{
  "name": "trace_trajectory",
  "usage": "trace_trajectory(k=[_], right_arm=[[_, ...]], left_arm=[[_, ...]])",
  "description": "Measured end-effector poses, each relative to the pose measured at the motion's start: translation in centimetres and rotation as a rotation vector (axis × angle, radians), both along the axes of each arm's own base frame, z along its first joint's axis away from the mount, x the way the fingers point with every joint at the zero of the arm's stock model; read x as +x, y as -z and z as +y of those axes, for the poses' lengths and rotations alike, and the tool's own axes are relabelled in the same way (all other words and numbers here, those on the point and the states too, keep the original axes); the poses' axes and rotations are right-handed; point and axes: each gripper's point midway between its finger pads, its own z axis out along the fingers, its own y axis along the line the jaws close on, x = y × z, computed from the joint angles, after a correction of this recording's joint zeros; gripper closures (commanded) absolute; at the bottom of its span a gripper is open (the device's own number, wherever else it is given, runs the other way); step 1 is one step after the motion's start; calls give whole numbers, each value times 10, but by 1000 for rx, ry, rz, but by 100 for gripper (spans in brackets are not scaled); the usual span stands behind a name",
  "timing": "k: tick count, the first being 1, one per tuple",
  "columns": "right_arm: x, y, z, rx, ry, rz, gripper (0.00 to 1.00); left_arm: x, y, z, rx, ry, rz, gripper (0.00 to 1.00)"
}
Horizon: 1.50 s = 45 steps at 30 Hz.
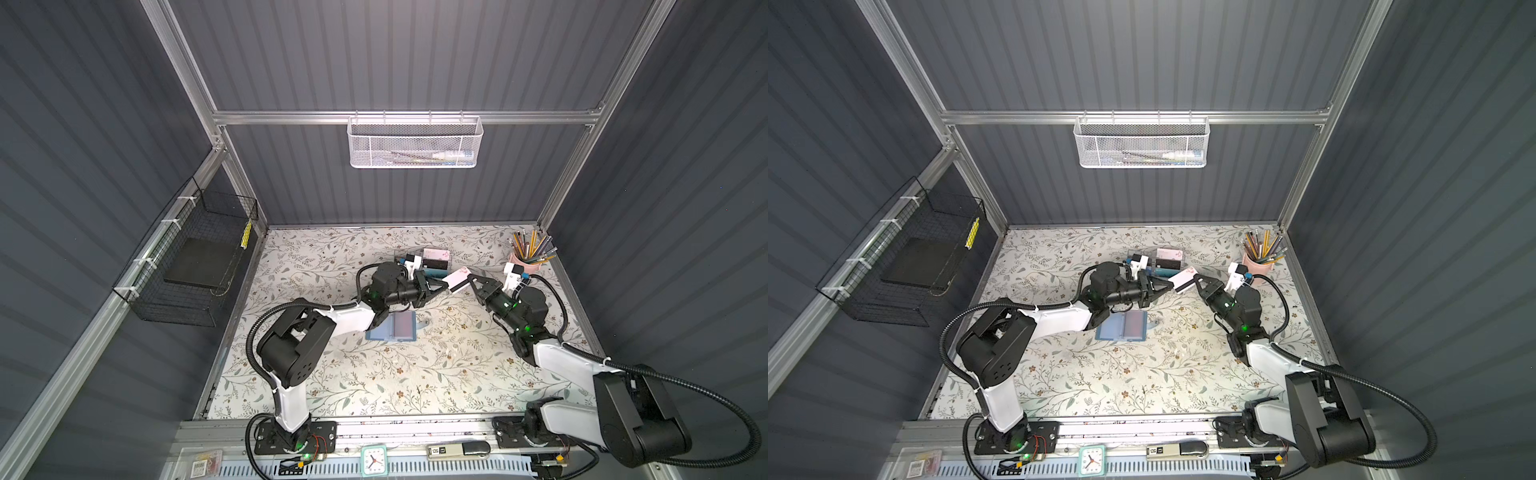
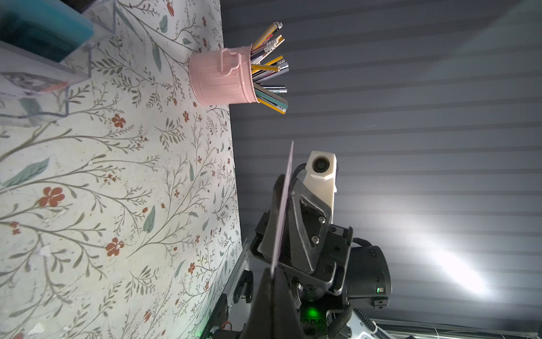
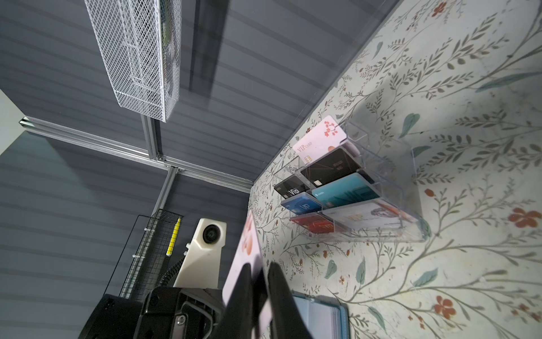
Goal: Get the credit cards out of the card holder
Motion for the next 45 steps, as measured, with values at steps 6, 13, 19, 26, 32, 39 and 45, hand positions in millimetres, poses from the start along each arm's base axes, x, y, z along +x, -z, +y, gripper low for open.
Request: trace_trajectory(k=[6,13,19,26,32,39,45], right_arm=[[0,-4,0,18,0,-6,100],[0,3,-5,10,32,33,100],[-3,16,-23,-26,137,133,100],[-1,4,-26,-97,259,229,100],[18,-26,-8,-198,324,314,100],[44,-53,1,-315,373,431,100],[49,-61,0,-398,409,498,100]], left_arm=[[3,3,0,5,-13,1,89],[7,12,4,42,-47,-19,53],[12,25,20,136,-104,-40,29],[17,2,45,241,-204,-156,0],[19,14,63,365,-256,-191,0],[11,30,85,475,-283,-203,0],[4,24,98,500,-298,-242,0]])
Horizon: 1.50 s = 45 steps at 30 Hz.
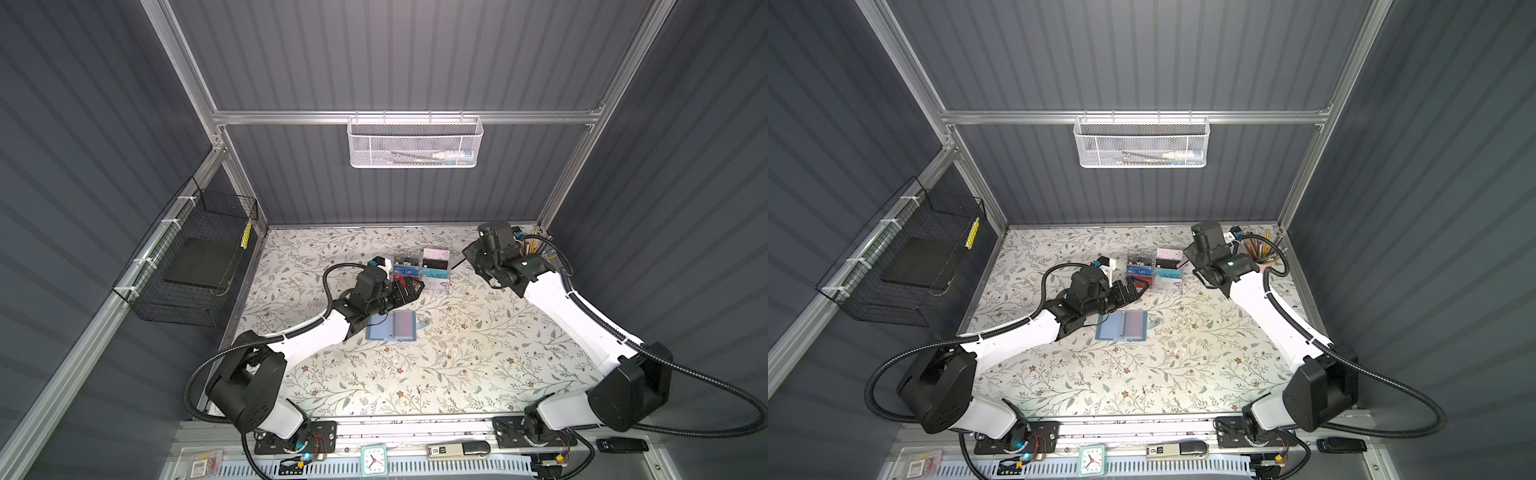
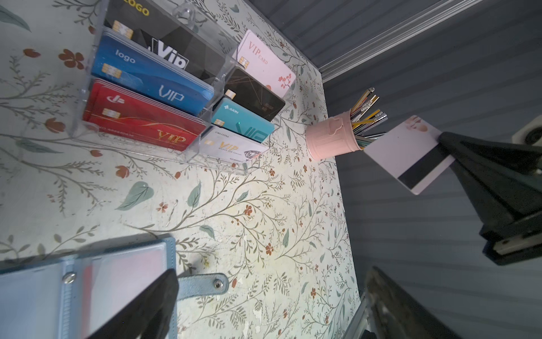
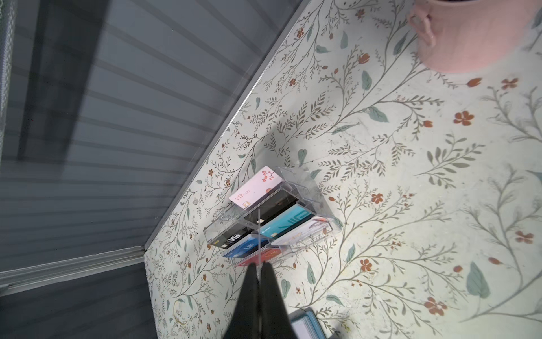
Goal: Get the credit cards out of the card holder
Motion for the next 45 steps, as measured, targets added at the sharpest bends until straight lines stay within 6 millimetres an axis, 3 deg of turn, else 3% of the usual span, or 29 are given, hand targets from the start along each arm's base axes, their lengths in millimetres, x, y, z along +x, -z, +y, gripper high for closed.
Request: trace_trajectory(k=[11,18,23,37,40,45], right_arm=[[46,8,23,-74,11,96,100],[61,29,32,-95,4,150,100],[66,53,40,-98,-15,201,100],[64,77,50,-69,-56,245,100],[61,83,51,-66,-64,260,100],[57,85,54,-47,-82,268,100]], left_arm=[[-10,12,11,40,1,3,0],[-14,-4,30,87,-34,-62,0],[-12,0,32,111,-46,-71,0],[19,38,-18,224,72,-190,0],[21,34,-27,304,86,-286,0],[24,10,-52,424,117,-511,0]])
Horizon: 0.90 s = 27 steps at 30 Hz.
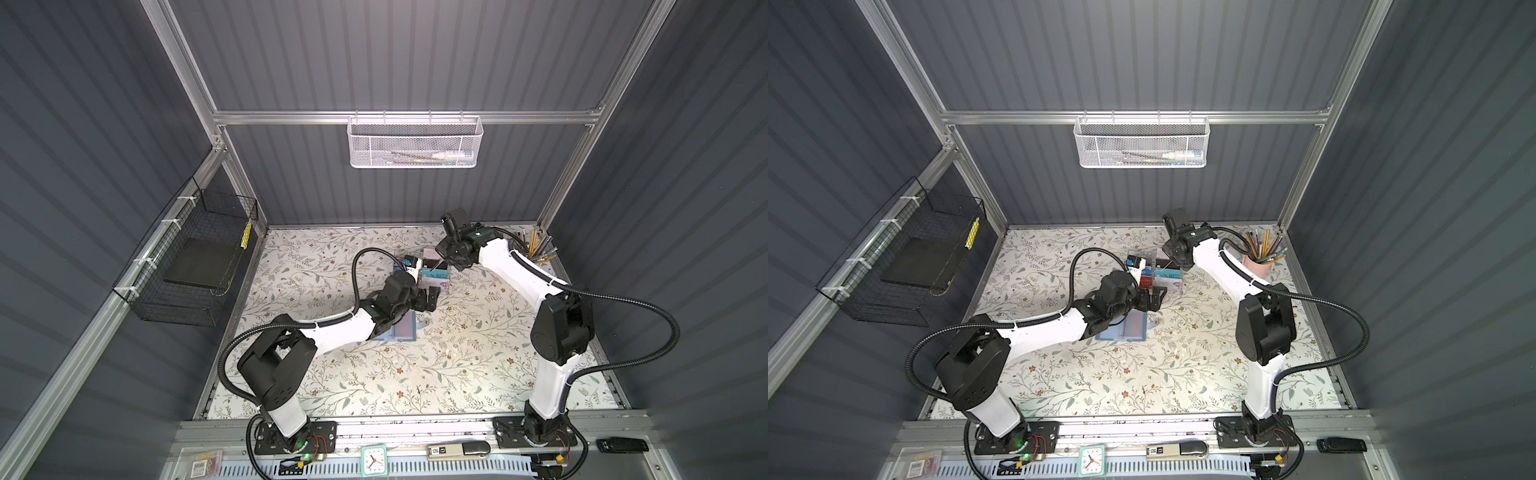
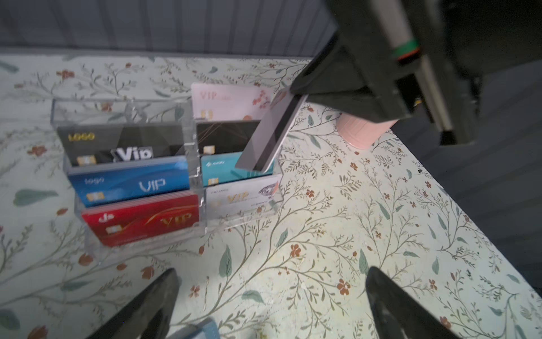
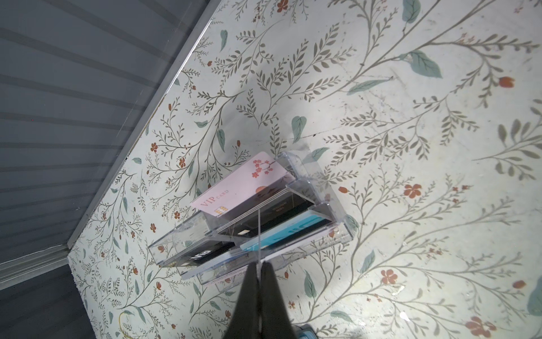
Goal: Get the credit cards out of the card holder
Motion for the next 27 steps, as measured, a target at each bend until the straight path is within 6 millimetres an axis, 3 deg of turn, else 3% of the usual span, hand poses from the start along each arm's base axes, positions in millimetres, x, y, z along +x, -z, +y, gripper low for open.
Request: trace_trajectory(k=[5,11,15,23,27], right_arm=[[-3,-9,0,32,-10,-14,100],[-3,-20,-2,68,-13,-35,100],[-5,-14,-4,82,-17,-23,100],[-7,-2,-9,99,-15,5,100],[-6,0,-11,105,-13,5,100]], left_arm=[[7,-5,-6,91,18,-164,4],[19,13,-7,205,29,-300,9],[25,21,-4,273,42,-388,14],[30,-4,-12,274,63,-550,23],[33,0,-18,273,81,-578,28]])
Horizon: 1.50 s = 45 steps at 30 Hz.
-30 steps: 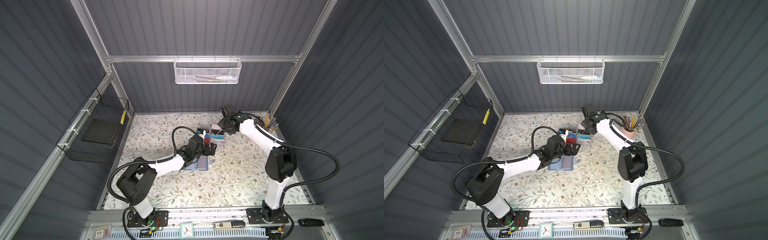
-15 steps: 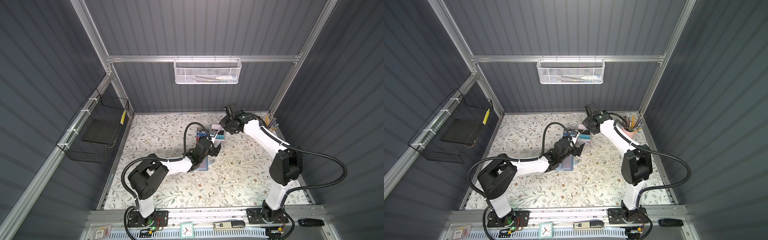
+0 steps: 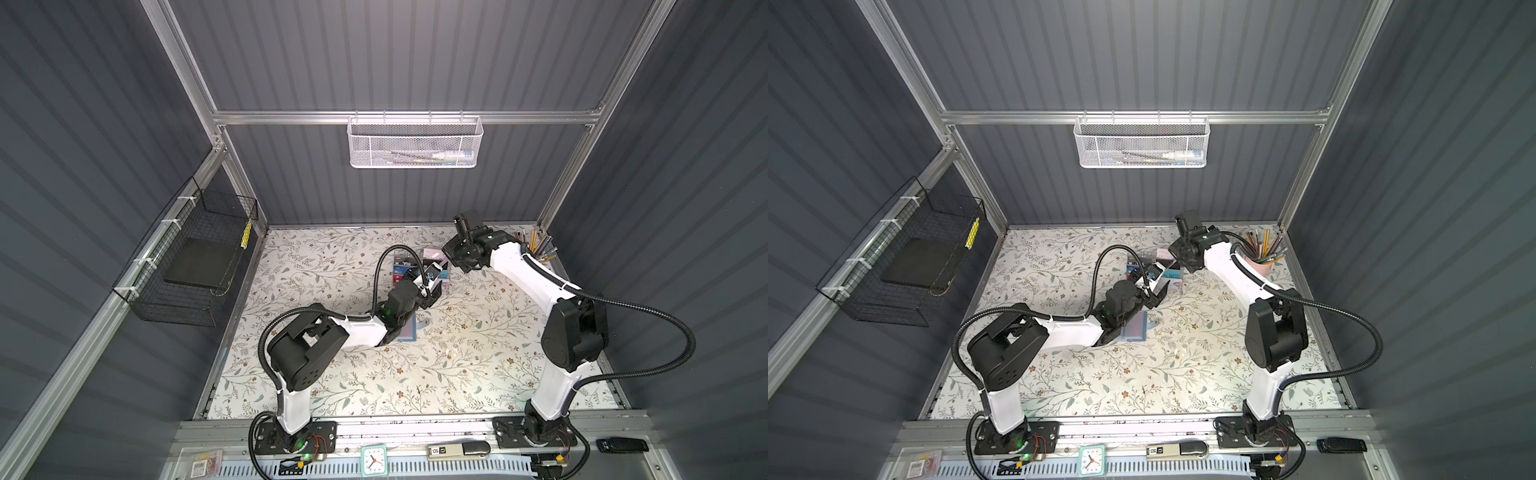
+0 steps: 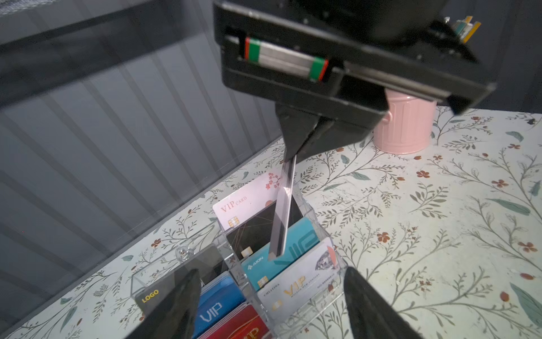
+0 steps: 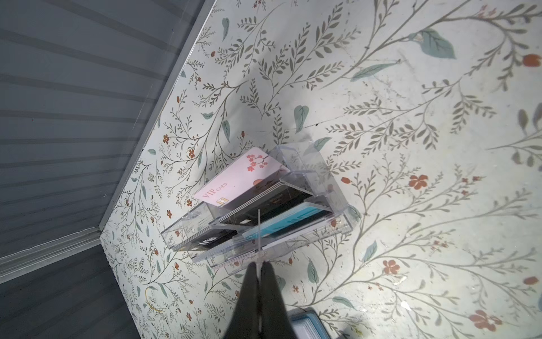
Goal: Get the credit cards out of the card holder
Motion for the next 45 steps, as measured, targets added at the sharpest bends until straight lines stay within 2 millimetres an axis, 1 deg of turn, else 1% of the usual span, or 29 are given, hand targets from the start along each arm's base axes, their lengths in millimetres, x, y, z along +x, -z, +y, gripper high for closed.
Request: trace_trajectory(k=[3,7,10,13,14,16,18,24,27,33,37,39,41,44,45], right_arm=[[-1,3,1,4,-4,3,100],[-1,4,3,15,-11,4,100],[0,3,4,20,-13,0,100],[0,2,4,26,-15,0,100],[0,2,4,27,-15,-1,100],[0,0,3,28,-14,-3,100],[-1,-1,4,32,-16,-5,100],[0,-1,5,40,-20,-9,100],[0,0,5,42,-22,-8,100],[0,-1,6,46,-23,-10,100],[1,-1,6,48,-24,-12,100],[1,-2,6,51,-24,-14,100],[2,-2,6,55,-25,-13,100],[1,-2,7,59,-28,-11,100],[1,-2,6,60,-28,-10,100]], left_arm=[[2,13,-6,21,15,11,32],[6,21,-8,32,18,17,39],[8,17,-9,26,20,9,44],[11,11,-10,12,20,-4,54],[12,9,-11,8,22,-8,56],[13,4,-13,-2,24,-18,56],[16,1,-13,-9,21,-23,60],[22,-2,-11,-20,22,-26,73],[24,-1,-14,-20,26,-26,81],[27,5,-18,-12,39,-15,84],[30,0,-25,-21,51,-21,90],[30,-1,-25,-21,56,-20,92],[29,0,-26,-20,61,-17,96],[29,1,-26,-19,64,-16,100],[29,1,-27,-19,64,-16,100]])
